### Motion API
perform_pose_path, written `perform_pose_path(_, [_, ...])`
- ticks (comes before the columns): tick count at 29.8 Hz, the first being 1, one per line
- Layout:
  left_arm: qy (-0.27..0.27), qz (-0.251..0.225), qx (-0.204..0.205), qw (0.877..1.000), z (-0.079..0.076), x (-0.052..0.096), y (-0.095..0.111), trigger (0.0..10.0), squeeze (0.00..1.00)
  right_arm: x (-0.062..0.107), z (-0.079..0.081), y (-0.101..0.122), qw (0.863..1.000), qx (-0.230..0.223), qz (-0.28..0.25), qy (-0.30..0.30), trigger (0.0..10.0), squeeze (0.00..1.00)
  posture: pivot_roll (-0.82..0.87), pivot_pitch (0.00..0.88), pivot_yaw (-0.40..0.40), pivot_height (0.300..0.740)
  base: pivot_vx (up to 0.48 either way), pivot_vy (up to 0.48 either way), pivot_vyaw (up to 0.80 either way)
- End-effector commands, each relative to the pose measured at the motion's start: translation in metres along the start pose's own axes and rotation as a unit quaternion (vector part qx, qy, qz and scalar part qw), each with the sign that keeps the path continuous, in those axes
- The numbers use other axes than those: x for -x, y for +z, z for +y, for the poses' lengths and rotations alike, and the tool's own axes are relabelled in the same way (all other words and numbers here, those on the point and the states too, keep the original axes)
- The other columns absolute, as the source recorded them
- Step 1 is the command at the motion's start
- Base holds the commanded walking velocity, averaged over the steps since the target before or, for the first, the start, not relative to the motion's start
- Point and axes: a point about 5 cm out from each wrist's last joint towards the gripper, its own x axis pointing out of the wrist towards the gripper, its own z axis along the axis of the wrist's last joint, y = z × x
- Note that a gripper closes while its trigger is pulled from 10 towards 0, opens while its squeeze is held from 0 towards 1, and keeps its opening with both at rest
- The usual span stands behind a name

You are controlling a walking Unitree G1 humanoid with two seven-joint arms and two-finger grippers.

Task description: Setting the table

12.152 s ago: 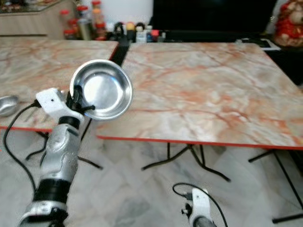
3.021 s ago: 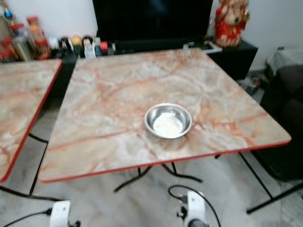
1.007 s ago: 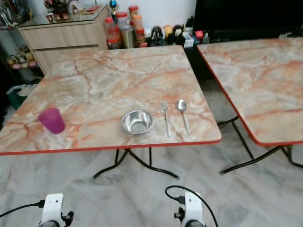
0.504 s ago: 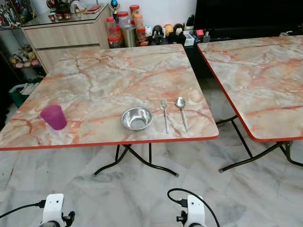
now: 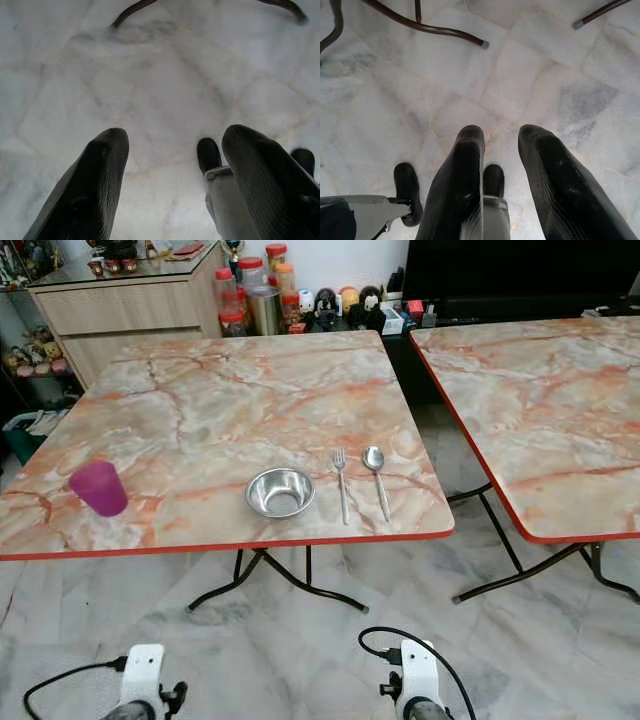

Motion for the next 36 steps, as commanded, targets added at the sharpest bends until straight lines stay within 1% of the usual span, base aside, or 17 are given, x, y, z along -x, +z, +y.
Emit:
perform_pose_path(1, [-0.005, 0.009, -0.010, 1.000, 0.000, 0.000, -0.002, 10.0, 0.00, 0.001, -0.004, -0.003, 1.000, -0.004, 0.002, -0.006, 10.0, 0.00, -0.04, 0.000, 0.068, 0.740, 0.000, -0.296, 0.00])
perform_pose_path(8, [-0.010, 0.016, -0.015, 1.000, -0.003, 0.001, -0.007, 10.0, 0.00, 0.003, -0.008, -0.011, 1.000, -0.006, 0.010, -0.010, 10.0, 0.00, -0.04, 0.000, 0.067, 0.740, 0.000, -0.296, 0.00])
perform_pose_path(14, [-0.008, 0.017, -0.015, 1.000, -0.001, 0.002, -0.009, 10.0, 0.00, 0.003, -0.006, -0.012, 1.000, -0.003, 0.011, -0.008, 10.0, 0.00, -0.04, 0.000, 0.054, 0.740, 0.000, -0.296, 0.00])
perform_pose_path(16, [0.004, 0.021, -0.006, 1.000, 0.003, 0.002, -0.010, 10.0, 0.00, 0.003, -0.005, -0.011, 1.000, 0.002, 0.012, -0.004, 10.0, 0.00, -0.03, 0.000, 0.046, 0.740, 0.000, 0.000, 0.00])
perform_pose_path(18, [0.004, 0.021, -0.006, 1.000, 0.003, 0.002, -0.010, 10.0, 0.00, 0.003, -0.005, -0.011, 1.000, 0.002, 0.012, -0.004, 10.0, 0.00, -0.03, 0.000, 0.046, 0.740, 0.000, 0.000, 0.00])
perform_pose_path(19, [0.015, 0.019, 0.004, 1.000, 0.007, 0.002, -0.010, 10.0, 0.00, 0.002, -0.005, -0.009, 1.000, 0.003, 0.011, -0.003, 10.0, 0.00, 0.00, 0.000, 0.035, 0.740, 0.000, 0.000, 0.00])
perform_pose_path(21, [0.021, 0.018, 0.012, 1.000, 0.009, 0.002, -0.010, 10.0, 0.00, 0.002, -0.005, -0.008, 1.000, 0.004, 0.011, -0.003, 10.0, 0.00, 0.01, 0.000, 0.035, 0.740, 0.000, 0.000, 0.00])
perform_pose_path(28, [0.033, 0.016, 0.029, 0.999, 0.015, 0.004, -0.012, 10.0, 0.00, 0.001, -0.002, -0.005, 1.000, 0.002, 0.009, -0.001, 10.0, 0.00, 0.02, 0.000, 0.026, 0.740, 0.000, 0.000, 0.00])
perform_pose_path(30, [0.035, 0.016, 0.032, 0.999, 0.015, 0.004, -0.013, 10.0, 0.00, 0.001, -0.001, -0.004, 1.000, 0.002, 0.009, 0.000, 10.0, 0.00, 0.02, 0.000, 0.024, 0.740, 0.000, 0.000, 0.00])
perform_pose_path(36, [0.038, 0.018, 0.043, 0.998, 0.014, 0.004, -0.014, 10.0, 0.00, 0.000, 0.000, -0.002, 1.000, 0.004, 0.007, 0.002, 10.0, 0.00, 0.03, 0.000, 0.012, 0.740, 0.275, 0.000, 0.00])
